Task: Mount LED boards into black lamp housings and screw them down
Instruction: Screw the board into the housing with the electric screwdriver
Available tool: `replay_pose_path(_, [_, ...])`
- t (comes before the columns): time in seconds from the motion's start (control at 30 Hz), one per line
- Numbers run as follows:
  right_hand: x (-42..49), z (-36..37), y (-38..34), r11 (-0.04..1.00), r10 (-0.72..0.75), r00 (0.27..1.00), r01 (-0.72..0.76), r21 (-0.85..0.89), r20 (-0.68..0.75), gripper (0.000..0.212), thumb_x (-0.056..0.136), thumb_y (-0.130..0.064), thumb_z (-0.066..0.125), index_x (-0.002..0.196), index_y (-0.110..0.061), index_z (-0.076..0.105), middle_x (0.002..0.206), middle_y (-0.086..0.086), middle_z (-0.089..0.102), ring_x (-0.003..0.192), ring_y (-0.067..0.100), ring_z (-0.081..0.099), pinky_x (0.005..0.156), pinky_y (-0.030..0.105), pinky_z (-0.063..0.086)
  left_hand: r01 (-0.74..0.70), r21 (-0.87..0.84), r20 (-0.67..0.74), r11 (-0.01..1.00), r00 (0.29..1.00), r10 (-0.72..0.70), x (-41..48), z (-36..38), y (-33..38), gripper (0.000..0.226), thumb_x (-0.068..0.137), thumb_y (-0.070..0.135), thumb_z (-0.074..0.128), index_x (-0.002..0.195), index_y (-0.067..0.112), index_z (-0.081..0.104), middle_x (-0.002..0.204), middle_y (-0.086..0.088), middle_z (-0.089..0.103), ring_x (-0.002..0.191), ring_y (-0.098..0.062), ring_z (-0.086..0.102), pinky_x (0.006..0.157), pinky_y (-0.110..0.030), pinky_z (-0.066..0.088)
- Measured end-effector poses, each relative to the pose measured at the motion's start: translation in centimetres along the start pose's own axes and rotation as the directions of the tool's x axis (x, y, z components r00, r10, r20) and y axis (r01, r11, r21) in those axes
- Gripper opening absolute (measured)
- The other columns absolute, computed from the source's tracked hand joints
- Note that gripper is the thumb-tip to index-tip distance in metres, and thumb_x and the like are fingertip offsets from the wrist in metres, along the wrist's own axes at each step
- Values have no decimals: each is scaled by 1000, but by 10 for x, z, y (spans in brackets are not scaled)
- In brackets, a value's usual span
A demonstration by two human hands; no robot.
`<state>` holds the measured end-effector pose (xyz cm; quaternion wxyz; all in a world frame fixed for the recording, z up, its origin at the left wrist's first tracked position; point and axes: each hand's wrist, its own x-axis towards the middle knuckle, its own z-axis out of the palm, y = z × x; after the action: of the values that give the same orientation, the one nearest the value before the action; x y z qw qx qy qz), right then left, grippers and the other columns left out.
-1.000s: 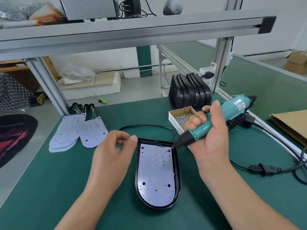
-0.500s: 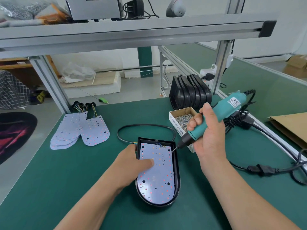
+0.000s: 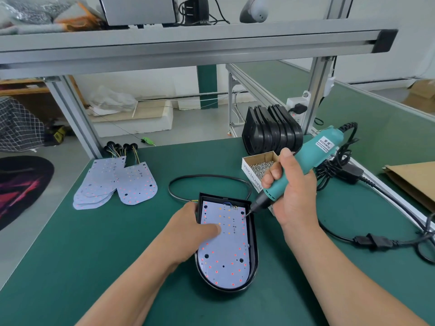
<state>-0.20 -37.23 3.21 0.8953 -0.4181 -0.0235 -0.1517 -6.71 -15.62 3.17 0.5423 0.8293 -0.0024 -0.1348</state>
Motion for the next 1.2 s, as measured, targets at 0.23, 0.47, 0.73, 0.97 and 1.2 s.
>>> replay_pose_path(0.23, [-1, 2, 0, 995, -50, 992, 59, -80, 115, 21, 93, -32, 77, 81, -24, 61, 65, 3, 46, 52, 22, 48, 54, 32, 43, -9, 2, 6, 1000, 1000, 9, -1, 1, 1, 35, 74, 28, 68, 93, 57, 72, 100, 11, 82, 92, -15, 80, 92, -44, 64])
replay_pose_path(0.47, [-15, 17, -3, 939, -123, 906, 238, -247, 406, 28, 92, -44, 80, 82, -25, 62, 64, -3, 52, 52, 25, 52, 56, 33, 44, -13, 18, 12, 1000, 1000, 13, -1, 0, 4, 36, 74, 28, 68, 93, 58, 71, 97, 13, 82, 91, -14, 79, 90, -41, 64])
replay_pose_path(0.73, [-15, 18, -4, 962, -40, 889, 157, -224, 455, 30, 88, -43, 83, 78, -26, 60, 62, -5, 49, 51, 22, 52, 55, 32, 45, -12, 12, 12, 1000, 1000, 12, -1, 1, 4, 34, 74, 26, 68, 93, 54, 73, 98, 10, 82, 93, -18, 79, 92, -43, 64])
replay_pose_path(0.97, [-9, 11, -15, 992, -36, 919, 80, -96, 393, 39, 85, -42, 86, 95, -13, 62, 66, 3, 46, 59, 23, 46, 59, 33, 45, -2, 23, 14, 1000, 1000, 1, -2, -1, 1, 31, 75, 26, 67, 97, 46, 73, 100, 10, 82, 93, -15, 79, 89, -38, 64])
replay_pose_path(1.2, [-10, 7, -21, 992, -26, 985, 4, 122, 173, 22, 98, -38, 69, 90, -18, 64, 68, -2, 41, 62, 15, 47, 61, 26, 46, 122, -20, -133, 992, 983, -123, -3, -9, -2, 40, 89, 63, 55, 103, 27, 64, 100, 15, 72, 82, -6, 65, 87, -34, 52])
